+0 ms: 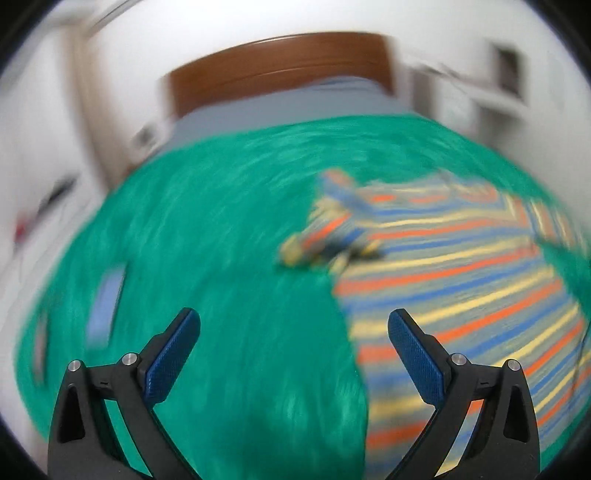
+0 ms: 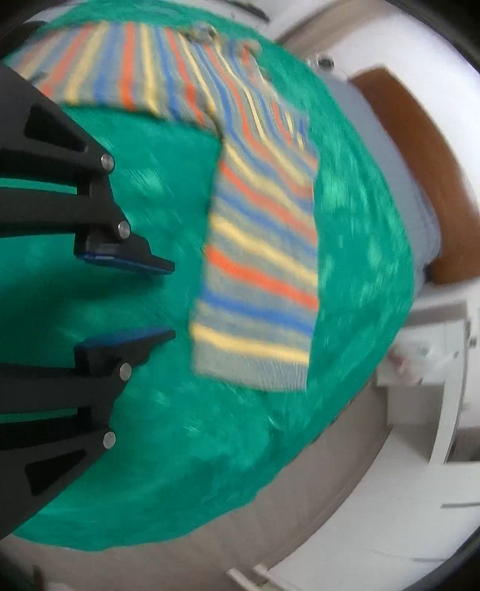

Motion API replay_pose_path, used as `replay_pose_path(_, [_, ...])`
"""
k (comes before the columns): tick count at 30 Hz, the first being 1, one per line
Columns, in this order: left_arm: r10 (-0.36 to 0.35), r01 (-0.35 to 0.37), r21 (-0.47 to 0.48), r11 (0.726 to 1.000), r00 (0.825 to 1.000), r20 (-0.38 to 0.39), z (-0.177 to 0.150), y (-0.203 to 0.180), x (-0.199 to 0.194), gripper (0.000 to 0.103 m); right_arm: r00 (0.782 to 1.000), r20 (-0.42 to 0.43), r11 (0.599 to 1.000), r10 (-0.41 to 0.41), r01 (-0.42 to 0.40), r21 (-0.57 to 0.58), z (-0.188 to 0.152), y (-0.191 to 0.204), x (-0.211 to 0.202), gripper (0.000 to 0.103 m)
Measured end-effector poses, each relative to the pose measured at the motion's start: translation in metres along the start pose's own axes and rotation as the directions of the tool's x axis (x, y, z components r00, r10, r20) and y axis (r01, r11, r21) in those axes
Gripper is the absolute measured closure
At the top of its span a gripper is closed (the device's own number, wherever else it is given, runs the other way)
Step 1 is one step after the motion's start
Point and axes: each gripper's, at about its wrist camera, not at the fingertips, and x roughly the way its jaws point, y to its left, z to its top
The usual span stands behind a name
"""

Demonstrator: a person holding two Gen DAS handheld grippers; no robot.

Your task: Fold small clothes

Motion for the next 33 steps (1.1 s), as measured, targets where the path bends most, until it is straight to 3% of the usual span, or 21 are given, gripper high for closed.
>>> replay_pose_path(1, [-0.021,0.023,0.111,0.994,1.0,-0.013,0.016,-0.016,0.017,0.001,1.0,0.007,1.0,0.021,-0.021,-0.009,-0.009,0.006,-0.009,0.066])
replay_pose_path(3, [0.014,-0.004,0.218,0.976,0.999,-0.043,0.033,-0.035,0.05,0.001,0.998,0.018,0.998,0.057,-0.056,-0.033,-0.028,0.017,-0.024,0.065])
replay_pose_path(7, [0.114,-0.086,0.31,0.947,0.991,-0.071,0.049,-0.06,0.114,0.001,0.997,0.021,0.995,0.077,-0.075,-0.069,-0.064,0.038,-0.038,0.062])
replay_pose_path(9, [0.165,-0.13,0.381,0.915,0.985,-0.059,0.048,-0.078,0.138,0.002,0.998,0.011,0.995,0.068,-0.067,-0.079,-0.082,0.042,-0.038,0.062])
replay_pose_path(11, [0.174,-0.132,0.374,0.918,0.981,-0.081,0.05,-0.081,0.153,0.035,0.999,-0.004,0.995,0.054,-0.054,-0.079,-0.089,0.045,-0.027,0.062])
replay_pose_path(12, [0.143,-0.094,0.329,0.94,0.982,-0.127,0.054,-0.074,0.159,0.087,0.998,-0.018,0.995,0.054,-0.055,-0.079,-0.094,0.046,-0.024,0.062])
replay_pose_path(13, [0.064,-0.023,0.219,0.975,0.981,-0.185,0.062,-0.058,0.161,0.094,0.998,-0.022,0.995,0.051,-0.053,-0.08,-0.097,0.045,-0.023,0.062])
replay_pose_path(14, [0.019,0.005,0.129,0.992,0.983,-0.18,0.067,-0.038,0.158,0.095,0.999,-0.021,0.995,0.047,-0.048,-0.083,-0.095,0.045,-0.019,0.062])
replay_pose_path(16, [-0.02,0.013,-0.046,0.999,0.99,-0.141,0.076,0.008,0.14,0.095,0.999,-0.009,0.994,0.041,-0.041,-0.097,-0.095,0.044,-0.021,0.062])
replay_pose_path(18, [-0.073,0.046,-0.211,0.976,0.989,-0.125,0.077,0.06,0.124,0.095,0.999,-0.008,0.995,0.037,-0.038,-0.093,-0.093,0.042,-0.018,0.062])
replay_pose_path(21, [-0.059,-0.015,-0.406,0.914,0.984,-0.169,0.059,0.138,0.119,0.092,0.999,-0.007,0.996,0.048,-0.049,-0.069,-0.094,0.04,-0.015,0.062])
replay_pose_path(23, [-0.016,-0.098,-0.471,0.877,0.973,-0.232,0.042,0.169,0.127,0.084,0.999,-0.002,0.997,0.046,-0.046,-0.064,-0.094,0.04,-0.013,0.062])
replay_pose_path(26, [-0.021,-0.145,-0.553,0.82,0.959,-0.282,0.007,0.197,0.134,0.065,0.999,0.006,0.997,0.04,-0.04,-0.066,-0.095,0.043,-0.012,0.062])
replay_pose_path(28, [-0.097,-0.088,-0.629,0.773,0.963,-0.253,-0.011,0.203,0.135,0.035,0.999,0.006,0.997,0.038,-0.038,-0.065,-0.096,0.043,-0.013,0.062])
replay_pose_path(29, [-0.128,-0.053,-0.657,0.752,0.966,-0.225,-0.018,0.203,0.134,0.028,0.999,0.006,0.997,0.037,-0.036,-0.065,-0.096,0.044,-0.013,0.062])
replay_pose_path(30, [-0.142,-0.035,-0.672,0.74,0.968,-0.207,-0.024,0.2,0.133,0.017,0.999,0.006,0.997,0.034,-0.034,-0.067,-0.096,0.045,-0.013,0.061])
replay_pose_path(31, [-0.152,-0.025,-0.678,0.735,0.968,-0.2,-0.029,0.198,0.136,0.013,1.0,0.006,0.997,0.029,-0.029,-0.073,-0.096,0.046,-0.012,0.061])
replay_pose_path(33, [-0.153,-0.044,-0.663,0.748,0.959,-0.237,-0.033,0.193,0.148,0.013,1.0,0.005,0.996,0.02,-0.02,-0.082,-0.096,0.048,-0.011,0.061])
